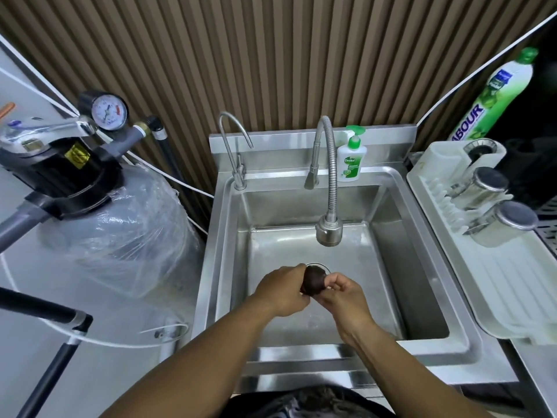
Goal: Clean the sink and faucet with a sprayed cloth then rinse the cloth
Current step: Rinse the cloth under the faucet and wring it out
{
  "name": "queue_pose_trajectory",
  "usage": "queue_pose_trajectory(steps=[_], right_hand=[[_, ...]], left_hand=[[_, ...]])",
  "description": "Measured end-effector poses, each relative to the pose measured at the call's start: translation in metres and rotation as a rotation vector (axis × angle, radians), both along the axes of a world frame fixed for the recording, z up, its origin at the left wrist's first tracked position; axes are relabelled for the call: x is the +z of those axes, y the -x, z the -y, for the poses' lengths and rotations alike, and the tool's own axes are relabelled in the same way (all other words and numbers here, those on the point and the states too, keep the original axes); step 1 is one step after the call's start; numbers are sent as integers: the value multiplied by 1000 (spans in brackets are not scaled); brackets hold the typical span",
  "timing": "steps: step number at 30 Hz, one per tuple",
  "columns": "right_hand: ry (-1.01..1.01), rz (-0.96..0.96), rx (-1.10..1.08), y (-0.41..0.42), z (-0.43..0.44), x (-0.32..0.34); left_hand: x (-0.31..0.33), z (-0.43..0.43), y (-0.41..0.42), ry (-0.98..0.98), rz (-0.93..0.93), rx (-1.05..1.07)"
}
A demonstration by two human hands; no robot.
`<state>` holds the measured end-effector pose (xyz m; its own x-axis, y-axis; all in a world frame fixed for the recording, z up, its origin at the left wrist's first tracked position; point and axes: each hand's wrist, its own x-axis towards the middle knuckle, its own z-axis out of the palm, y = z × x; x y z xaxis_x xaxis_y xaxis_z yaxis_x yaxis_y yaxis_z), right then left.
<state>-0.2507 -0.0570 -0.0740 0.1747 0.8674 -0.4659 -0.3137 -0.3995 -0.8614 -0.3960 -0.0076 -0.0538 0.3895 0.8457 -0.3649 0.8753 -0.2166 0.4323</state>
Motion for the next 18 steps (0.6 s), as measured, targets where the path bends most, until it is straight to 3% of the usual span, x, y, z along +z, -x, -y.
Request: queue_pose_trajectory(steps=[8,18], right_hand=[[-19,128,52,-8,9,2],[101,264,209,-52,-6,3]], left_hand=[[-5,3,-9,-105,-145,-30],[-6,7,-31,-88,-196,-26]])
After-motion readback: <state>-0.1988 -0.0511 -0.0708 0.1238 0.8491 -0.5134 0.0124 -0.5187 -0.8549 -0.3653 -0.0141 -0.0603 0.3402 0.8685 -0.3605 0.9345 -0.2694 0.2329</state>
